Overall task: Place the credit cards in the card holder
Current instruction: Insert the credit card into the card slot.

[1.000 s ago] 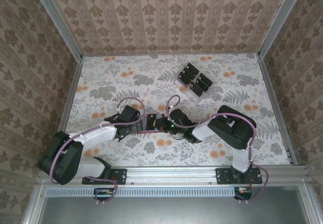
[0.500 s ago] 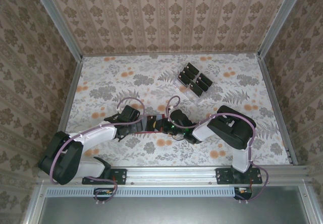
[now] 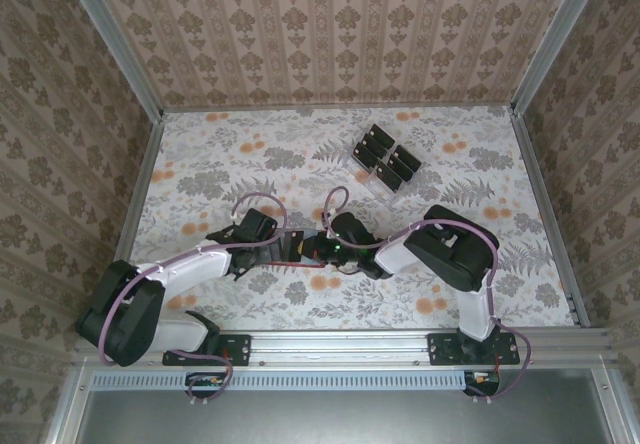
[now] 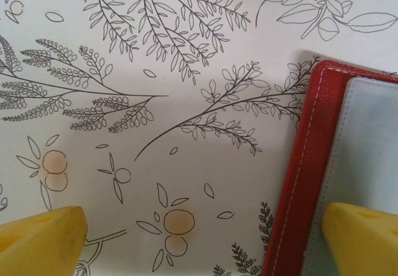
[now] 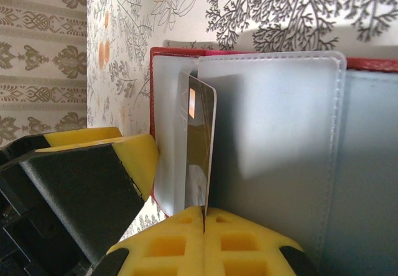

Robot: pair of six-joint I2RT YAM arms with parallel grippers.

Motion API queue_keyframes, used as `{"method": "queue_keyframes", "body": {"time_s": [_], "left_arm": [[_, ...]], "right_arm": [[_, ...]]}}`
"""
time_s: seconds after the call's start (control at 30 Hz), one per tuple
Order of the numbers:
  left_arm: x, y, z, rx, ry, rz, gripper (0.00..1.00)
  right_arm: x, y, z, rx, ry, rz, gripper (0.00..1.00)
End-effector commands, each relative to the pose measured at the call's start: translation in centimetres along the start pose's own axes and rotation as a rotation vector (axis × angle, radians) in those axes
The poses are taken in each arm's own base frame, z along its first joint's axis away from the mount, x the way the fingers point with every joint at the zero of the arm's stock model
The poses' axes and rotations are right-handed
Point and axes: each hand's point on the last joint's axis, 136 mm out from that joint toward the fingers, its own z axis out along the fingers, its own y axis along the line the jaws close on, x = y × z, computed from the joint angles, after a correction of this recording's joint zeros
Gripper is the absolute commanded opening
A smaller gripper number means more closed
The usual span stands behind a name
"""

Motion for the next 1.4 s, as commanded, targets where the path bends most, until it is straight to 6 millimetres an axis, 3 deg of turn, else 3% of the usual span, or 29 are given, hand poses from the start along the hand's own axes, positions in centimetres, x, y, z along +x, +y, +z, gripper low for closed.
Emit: {"method": "queue_keyframes", "body": {"time_s": [0.0,0.47,0.73,0.9,1.03,1.23,1.37], "left_arm": [[1.3,1.0,0.3,-0.033,0.04,-0.003,1.0],[0.5,0.3,-0.1,-0.001,0.024,-0.004,1.0],[-1.6,1.0,-1.6,0.01,-0.037,-0.052,1.0],[-2.0,2.1,-1.9,0.001,-0.048,-0.091,1.0],[-1.6,2.8,-1.7,-0.022,-0.041,-0.107,1.0],[-1.0,4.2,-1.2,-0.069,-0.032,-0.149,1.0],[-1.1,4.5,-0.9,-0.081,-0.029,-0.169,1.0]], "right_arm": [[1.5,-2.4,0.8,0.076,0.073,0.031,0.0],[1.9,-2.3,2.2,0.119,0.138,0.027,0.0],[1.1,0.3,0.8,0.151,0.171,-0.071,0.41],[0.4,1.8,-0.4,0.196,0.184,-0.143,0.5],[-0.2,2.2,-1.1,0.251,0.185,-0.183,0.49],[-0.9,1.0,-1.4,0.38,0.193,-0.222,0.22],[-1.1,0.7,-0.8,0.395,0.203,-0.229,0.16]]}}
